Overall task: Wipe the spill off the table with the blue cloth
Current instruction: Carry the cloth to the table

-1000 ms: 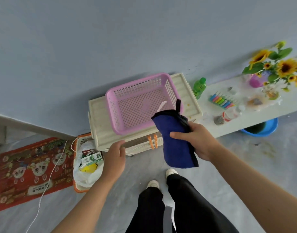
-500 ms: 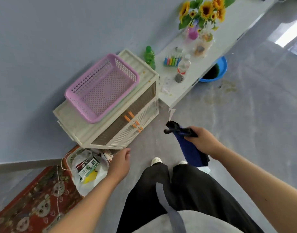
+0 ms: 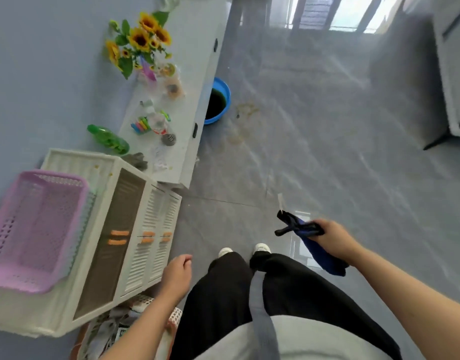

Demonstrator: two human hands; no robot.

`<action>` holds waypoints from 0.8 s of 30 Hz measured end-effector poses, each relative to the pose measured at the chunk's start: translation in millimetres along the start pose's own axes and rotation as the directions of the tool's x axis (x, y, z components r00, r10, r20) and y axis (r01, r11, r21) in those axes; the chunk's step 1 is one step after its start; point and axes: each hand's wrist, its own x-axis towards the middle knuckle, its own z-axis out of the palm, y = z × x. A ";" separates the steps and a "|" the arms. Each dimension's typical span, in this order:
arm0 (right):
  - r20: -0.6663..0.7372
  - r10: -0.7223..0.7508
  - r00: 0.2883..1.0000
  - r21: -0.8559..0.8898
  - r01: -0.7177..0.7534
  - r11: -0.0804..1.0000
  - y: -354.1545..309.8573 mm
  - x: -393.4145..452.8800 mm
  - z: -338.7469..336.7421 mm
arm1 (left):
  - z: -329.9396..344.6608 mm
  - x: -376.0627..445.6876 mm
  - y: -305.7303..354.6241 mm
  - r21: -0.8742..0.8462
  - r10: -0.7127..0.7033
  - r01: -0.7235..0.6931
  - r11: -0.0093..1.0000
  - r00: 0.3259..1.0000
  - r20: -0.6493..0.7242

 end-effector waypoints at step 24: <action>-0.058 0.760 0.648 0.776 -0.450 0.442 147.9 -155.0 159.8 | 4.1 96.6 170.5 0.447 0.412 -0.600 0.664 0.792 0.451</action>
